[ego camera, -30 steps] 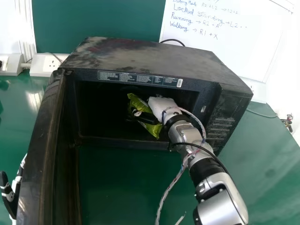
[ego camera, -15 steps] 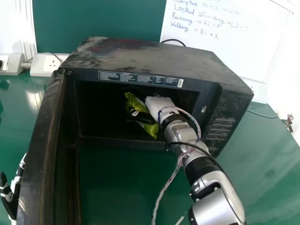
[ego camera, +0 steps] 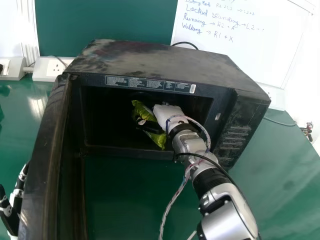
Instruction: Put biscuit inside oven
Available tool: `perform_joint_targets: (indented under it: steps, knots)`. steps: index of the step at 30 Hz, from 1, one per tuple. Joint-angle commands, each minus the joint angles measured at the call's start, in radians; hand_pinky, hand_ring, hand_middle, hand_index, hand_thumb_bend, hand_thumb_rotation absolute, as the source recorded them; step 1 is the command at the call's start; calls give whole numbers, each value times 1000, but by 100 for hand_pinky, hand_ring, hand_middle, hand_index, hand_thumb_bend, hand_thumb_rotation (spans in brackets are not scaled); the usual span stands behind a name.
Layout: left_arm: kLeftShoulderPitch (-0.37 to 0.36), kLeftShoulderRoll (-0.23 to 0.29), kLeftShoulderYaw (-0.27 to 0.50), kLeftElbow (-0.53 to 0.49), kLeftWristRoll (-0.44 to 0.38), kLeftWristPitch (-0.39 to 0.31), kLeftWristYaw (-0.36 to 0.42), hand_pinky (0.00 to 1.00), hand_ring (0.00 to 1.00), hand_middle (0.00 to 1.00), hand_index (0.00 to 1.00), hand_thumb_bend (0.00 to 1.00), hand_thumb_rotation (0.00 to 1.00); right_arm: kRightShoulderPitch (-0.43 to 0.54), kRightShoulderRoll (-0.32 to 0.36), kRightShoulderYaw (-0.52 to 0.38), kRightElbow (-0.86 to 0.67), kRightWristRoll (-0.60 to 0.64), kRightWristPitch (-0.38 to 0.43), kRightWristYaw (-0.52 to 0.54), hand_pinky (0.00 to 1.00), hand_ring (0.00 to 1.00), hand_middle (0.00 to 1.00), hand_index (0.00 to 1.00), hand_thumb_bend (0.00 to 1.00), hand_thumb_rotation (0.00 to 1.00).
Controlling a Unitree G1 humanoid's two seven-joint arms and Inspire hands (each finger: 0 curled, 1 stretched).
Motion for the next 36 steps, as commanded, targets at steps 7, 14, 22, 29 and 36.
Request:
perform_joint_targets:
  steps: [7, 14, 22, 29, 36]
  knots:
    - [9, -21, -9, -12, 6, 2, 1, 84, 89, 91, 95, 98, 66, -28, 22, 4, 12, 14, 21, -20, 36, 46, 54, 49, 52, 14]
    - [14, -25, -11, -19, 15, 0, 10, 83, 88, 90, 95, 98, 67, -28, 29, 9, 19, 13, 35, -17, 35, 45, 53, 58, 96, 15]
    - [19, -26, -17, -24, 5, 2, 2, 83, 88, 90, 95, 98, 66, -24, 36, 7, 24, 20, 35, -12, 38, 48, 55, 58, 98, 16]
    - [22, -33, -19, -26, 15, -1, 11, 83, 88, 90, 94, 98, 67, -23, 44, 11, 30, 20, 41, -10, 37, 47, 56, 58, 98, 14]
    - [24, -31, -23, -24, 9, -1, 13, 83, 88, 90, 94, 98, 66, -28, 37, 14, 30, 19, 41, 1, 38, 48, 56, 59, 97, 14]
